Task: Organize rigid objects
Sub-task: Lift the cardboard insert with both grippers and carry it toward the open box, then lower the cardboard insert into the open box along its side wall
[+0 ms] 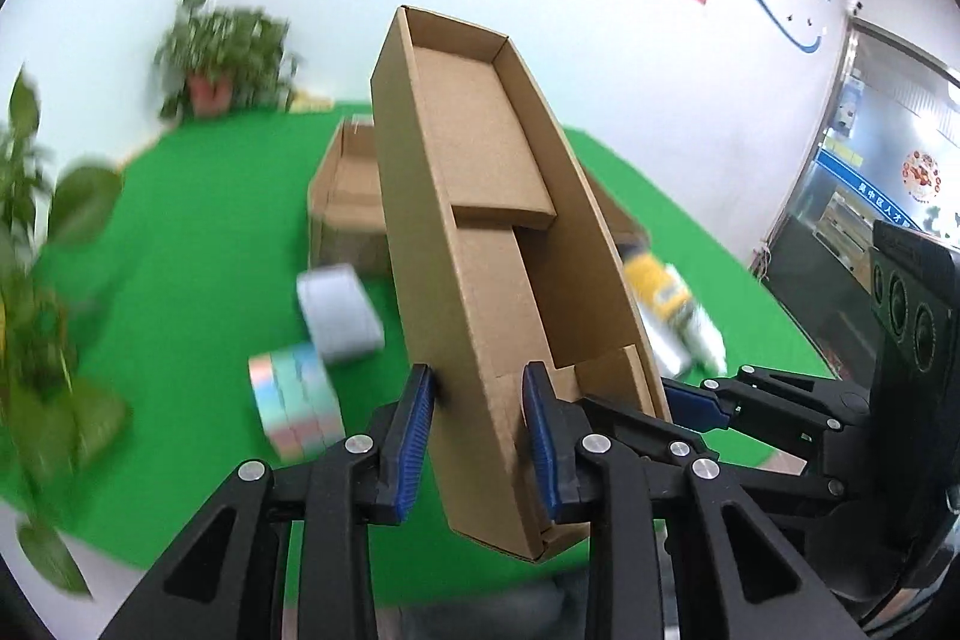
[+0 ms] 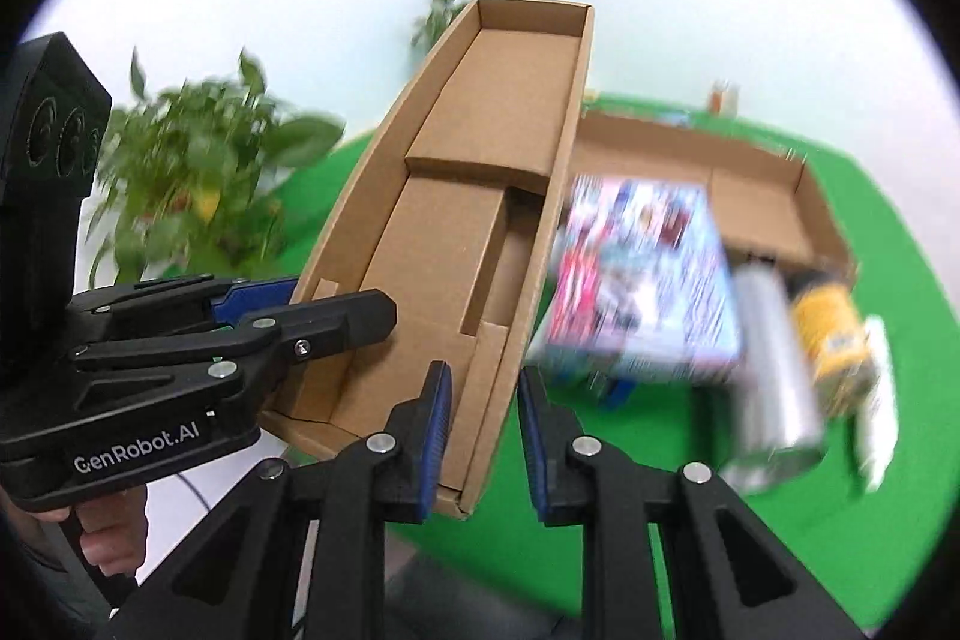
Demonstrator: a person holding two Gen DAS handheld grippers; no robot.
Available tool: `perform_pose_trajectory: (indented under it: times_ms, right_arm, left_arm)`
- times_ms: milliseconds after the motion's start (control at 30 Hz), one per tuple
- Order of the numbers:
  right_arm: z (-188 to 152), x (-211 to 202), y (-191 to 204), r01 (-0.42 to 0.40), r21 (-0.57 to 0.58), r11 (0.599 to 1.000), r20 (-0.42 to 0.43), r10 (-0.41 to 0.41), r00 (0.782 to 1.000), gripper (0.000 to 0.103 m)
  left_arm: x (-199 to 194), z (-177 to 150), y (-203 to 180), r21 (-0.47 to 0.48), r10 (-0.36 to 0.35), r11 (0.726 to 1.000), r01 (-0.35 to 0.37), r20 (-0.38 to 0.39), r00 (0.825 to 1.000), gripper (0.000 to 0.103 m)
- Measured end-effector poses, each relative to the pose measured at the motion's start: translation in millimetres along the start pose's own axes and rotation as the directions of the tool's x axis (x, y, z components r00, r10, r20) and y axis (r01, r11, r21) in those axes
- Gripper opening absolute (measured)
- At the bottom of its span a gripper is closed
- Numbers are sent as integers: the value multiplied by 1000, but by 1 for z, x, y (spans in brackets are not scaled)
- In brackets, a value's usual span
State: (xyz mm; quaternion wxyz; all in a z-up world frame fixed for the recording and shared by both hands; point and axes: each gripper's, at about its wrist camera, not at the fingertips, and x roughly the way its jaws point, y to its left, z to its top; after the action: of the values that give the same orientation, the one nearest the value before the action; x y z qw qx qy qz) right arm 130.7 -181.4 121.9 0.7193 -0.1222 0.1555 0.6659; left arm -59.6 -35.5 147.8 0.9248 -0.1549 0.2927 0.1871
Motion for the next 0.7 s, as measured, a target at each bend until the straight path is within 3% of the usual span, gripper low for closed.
perform_pose_trajectory:
  times_ms: [200,333,467,567,700]
  right_arm:
    - [59,-1,-16,71,3,997,95,-71,993,21]
    - [108,11,-35,88,18,996,95,-89,992,20]
    - [174,36,-56,104,30,994,61,-105,993,20]
    - [209,61,-71,100,57,993,11,-101,995,20]
    - [229,100,-84,99,77,992,-69,-93,993,20]
  left_arm:
    - [-7,86,-18,86,-8,996,1,82,997,27]
    - [5,157,-18,119,-13,993,3,85,996,27]
    - [26,258,-11,119,-27,993,23,35,999,26]
    - [49,316,-10,124,-29,992,31,-17,999,26]
    - [94,351,7,100,-24,994,33,-90,996,26]
